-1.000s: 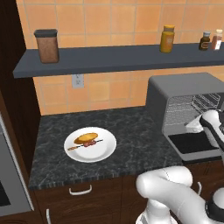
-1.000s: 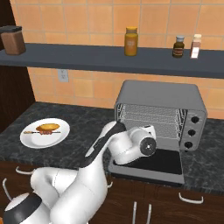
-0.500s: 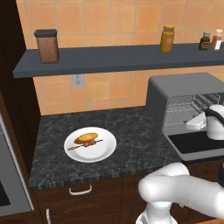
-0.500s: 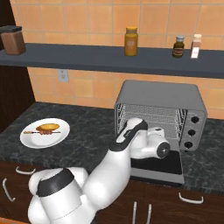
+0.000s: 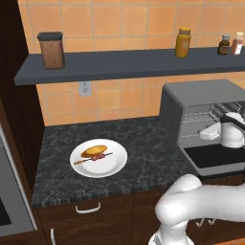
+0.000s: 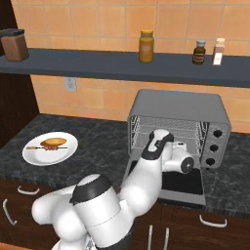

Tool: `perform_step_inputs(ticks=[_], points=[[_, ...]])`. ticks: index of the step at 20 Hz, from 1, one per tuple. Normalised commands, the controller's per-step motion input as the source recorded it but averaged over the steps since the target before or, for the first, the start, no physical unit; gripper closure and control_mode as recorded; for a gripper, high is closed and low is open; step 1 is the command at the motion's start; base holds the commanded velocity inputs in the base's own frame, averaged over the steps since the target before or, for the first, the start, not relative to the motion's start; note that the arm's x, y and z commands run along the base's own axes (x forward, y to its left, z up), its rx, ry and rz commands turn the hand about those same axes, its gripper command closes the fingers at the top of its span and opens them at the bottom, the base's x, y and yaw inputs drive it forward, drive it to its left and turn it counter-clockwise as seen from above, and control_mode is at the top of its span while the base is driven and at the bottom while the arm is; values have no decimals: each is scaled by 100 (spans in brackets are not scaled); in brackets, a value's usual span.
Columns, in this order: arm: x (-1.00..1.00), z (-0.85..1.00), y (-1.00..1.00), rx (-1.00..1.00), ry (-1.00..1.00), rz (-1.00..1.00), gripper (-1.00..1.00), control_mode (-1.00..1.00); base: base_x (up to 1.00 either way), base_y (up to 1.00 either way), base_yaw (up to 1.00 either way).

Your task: Pick up the kebab skewer and baguette bread, and place them inside the toaster oven. Close the toaster oven door and start by setting the timer.

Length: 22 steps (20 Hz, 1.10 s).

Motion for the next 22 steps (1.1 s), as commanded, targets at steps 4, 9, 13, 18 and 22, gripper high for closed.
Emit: perform_step_inputs(ticks=[4, 9, 13, 18, 22], points=[[40, -34, -8, 0, 0, 0, -100, -100, 0, 0, 0], [39, -36, -12, 0, 0, 0, -100, -100, 0, 0, 0], [43, -20, -23, 0, 0, 0, -100, -100, 0, 0, 0], [-8, -77, -12, 0, 8, 0, -100, -100, 0, 0, 0], [-85, -100, 0, -9, 4, 0, -100, -100, 0, 0, 0]])
